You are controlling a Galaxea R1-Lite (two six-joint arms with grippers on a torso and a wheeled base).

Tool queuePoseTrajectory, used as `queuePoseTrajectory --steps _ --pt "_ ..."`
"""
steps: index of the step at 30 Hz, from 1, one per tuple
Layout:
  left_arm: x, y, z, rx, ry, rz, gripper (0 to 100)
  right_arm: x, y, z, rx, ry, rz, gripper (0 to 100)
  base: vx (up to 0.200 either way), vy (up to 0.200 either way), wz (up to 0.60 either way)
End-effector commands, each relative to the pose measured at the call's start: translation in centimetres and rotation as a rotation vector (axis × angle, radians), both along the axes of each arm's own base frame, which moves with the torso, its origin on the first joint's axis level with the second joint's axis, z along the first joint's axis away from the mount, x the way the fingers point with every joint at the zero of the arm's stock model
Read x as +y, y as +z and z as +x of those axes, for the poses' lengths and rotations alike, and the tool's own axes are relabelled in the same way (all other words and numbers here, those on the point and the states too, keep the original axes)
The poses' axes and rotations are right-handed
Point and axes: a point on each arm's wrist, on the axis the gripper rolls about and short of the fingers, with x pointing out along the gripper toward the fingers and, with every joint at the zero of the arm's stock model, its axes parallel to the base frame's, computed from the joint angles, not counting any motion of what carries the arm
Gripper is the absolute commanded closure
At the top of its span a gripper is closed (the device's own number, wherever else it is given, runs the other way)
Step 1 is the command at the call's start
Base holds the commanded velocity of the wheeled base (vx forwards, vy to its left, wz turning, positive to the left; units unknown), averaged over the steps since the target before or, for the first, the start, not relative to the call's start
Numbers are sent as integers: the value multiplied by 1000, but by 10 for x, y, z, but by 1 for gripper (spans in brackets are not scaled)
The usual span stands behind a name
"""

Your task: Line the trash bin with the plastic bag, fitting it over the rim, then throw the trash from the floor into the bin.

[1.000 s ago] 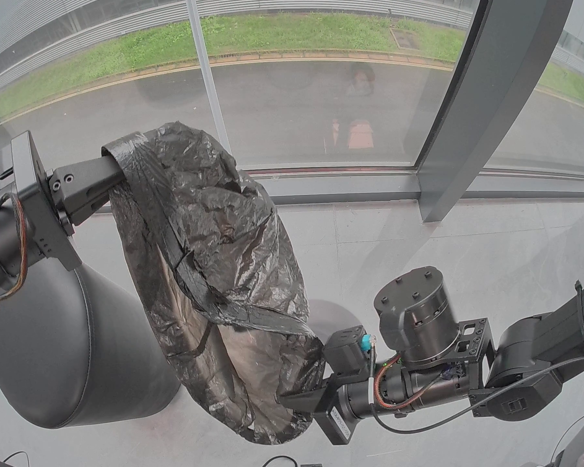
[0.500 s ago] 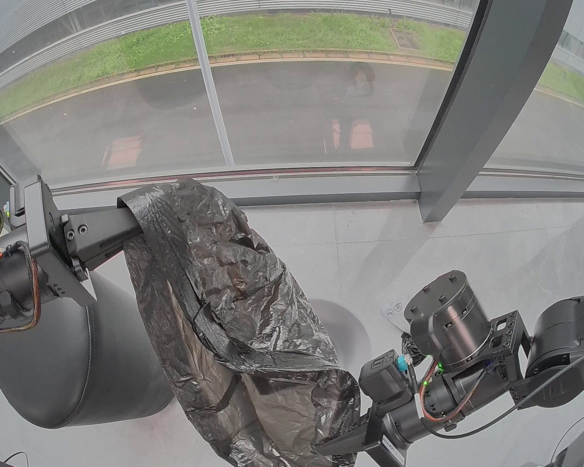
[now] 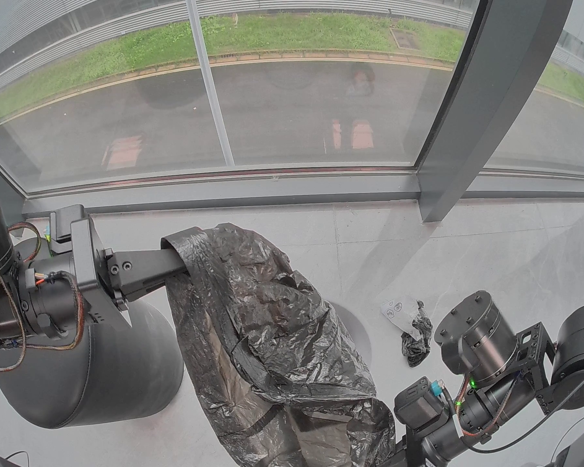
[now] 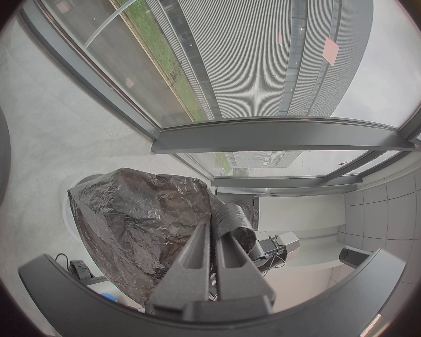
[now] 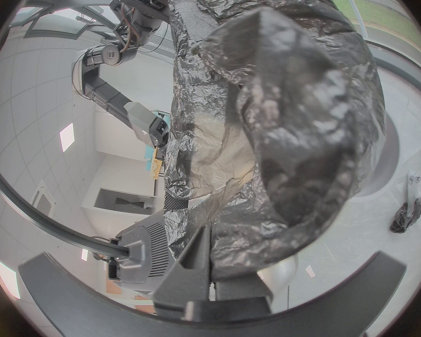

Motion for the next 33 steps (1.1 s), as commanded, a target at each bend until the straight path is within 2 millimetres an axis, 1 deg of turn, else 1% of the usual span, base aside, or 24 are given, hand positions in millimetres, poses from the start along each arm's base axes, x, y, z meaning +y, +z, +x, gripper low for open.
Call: queuePoseTrajectory --steps 1,6,11,19,21,30,33 --pt "-8 -10 9 41 -17 18 100 -7 -3 -1 32 3 7 100 0 0 0" --pt "-12 -14 11 57 -28 26 100 -10 -6 -3 50 7 3 100 0 0 0" --pt "-16 -21 19 74 -31 36 100 -12 -12 -5 79 17 -7 100 0 0 0" --pt "-23 -32 32 99 -33 48 100 -10 -22 1 130 16 -21 100 0 0 0" --pt "-24 -34 34 101 -33 49 100 -9 -26 5 136 7 -30 100 0 0 0" --pt "-31 -54 54 131 -20 63 100 -3 -53 43 97 -81 20 100 0 0 0" --pt "-33 -60 61 136 -16 65 100 0 -60 48 97 -84 21 100 0 0 0"
